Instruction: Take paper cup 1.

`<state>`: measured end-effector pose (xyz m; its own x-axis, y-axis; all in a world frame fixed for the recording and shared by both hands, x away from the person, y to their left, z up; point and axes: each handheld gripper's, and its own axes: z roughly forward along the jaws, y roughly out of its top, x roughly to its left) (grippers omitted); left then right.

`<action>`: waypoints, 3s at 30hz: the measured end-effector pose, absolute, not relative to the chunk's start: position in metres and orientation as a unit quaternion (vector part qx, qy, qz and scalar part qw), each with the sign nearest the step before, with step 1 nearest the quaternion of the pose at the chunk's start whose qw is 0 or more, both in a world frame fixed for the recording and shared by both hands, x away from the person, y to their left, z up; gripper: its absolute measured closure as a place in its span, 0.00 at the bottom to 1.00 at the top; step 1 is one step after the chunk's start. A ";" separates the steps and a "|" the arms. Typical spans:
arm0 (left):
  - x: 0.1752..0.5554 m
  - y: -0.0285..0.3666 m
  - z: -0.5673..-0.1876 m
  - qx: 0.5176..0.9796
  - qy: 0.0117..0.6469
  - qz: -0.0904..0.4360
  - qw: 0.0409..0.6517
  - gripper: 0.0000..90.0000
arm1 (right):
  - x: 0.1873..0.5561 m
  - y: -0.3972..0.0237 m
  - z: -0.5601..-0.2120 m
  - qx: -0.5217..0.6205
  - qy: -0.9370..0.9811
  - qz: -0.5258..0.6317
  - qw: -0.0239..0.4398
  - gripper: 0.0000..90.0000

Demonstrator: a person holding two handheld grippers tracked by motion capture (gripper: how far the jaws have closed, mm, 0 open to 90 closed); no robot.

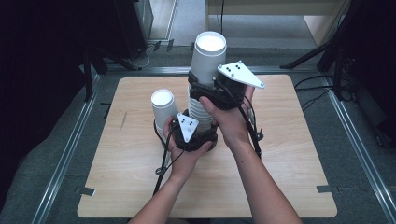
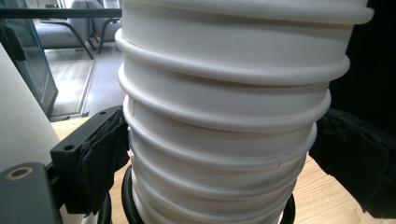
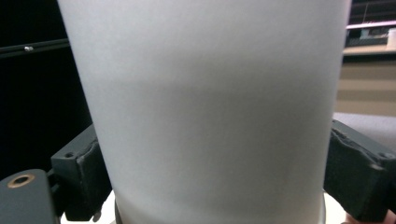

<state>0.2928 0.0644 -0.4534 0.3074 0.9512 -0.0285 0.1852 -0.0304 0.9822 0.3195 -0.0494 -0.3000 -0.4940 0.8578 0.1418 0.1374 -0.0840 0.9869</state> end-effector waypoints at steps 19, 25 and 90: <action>0.293 0.065 -0.454 0.618 0.459 0.368 0.521 0.07 | 0.308 -0.045 -0.270 0.399 0.594 0.620 0.322 0.18; 0.293 0.065 -0.454 0.618 0.459 0.368 0.522 0.07 | 0.304 -0.048 -0.260 0.397 0.590 0.625 0.323 0.19; 0.241 0.094 -0.462 0.645 0.429 0.285 0.565 0.00 | 0.266 -0.137 -0.345 0.429 0.570 0.578 0.396 0.20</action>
